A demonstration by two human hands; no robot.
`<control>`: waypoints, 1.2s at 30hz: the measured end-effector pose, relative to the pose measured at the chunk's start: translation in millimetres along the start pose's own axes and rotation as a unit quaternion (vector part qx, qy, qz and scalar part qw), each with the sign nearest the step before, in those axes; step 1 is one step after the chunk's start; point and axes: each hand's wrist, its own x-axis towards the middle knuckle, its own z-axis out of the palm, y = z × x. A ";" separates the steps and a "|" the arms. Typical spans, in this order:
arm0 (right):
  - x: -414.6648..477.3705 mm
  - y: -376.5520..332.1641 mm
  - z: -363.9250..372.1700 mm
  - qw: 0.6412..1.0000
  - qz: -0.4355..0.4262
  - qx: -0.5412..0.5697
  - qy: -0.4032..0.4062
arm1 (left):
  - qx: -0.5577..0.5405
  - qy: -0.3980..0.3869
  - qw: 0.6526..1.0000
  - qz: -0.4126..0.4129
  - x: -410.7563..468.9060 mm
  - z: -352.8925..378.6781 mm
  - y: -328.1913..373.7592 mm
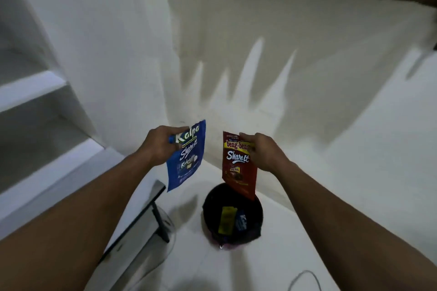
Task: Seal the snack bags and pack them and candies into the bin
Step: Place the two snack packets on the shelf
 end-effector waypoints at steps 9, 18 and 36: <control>35.8 162.5 72.0 0.998 0.038 -0.036 -0.025 | 0.033 -0.081 0.996 -0.018 77.9 187.0 -17.5; 94.5 280.8 204.4 0.995 0.085 -0.014 -0.054 | -0.006 -0.087 0.990 -0.111 135.7 360.6 -105.9; 96.4 297.1 253.4 0.991 0.020 -0.077 -0.110 | 0.080 -0.100 0.981 -0.146 120.9 396.4 -149.8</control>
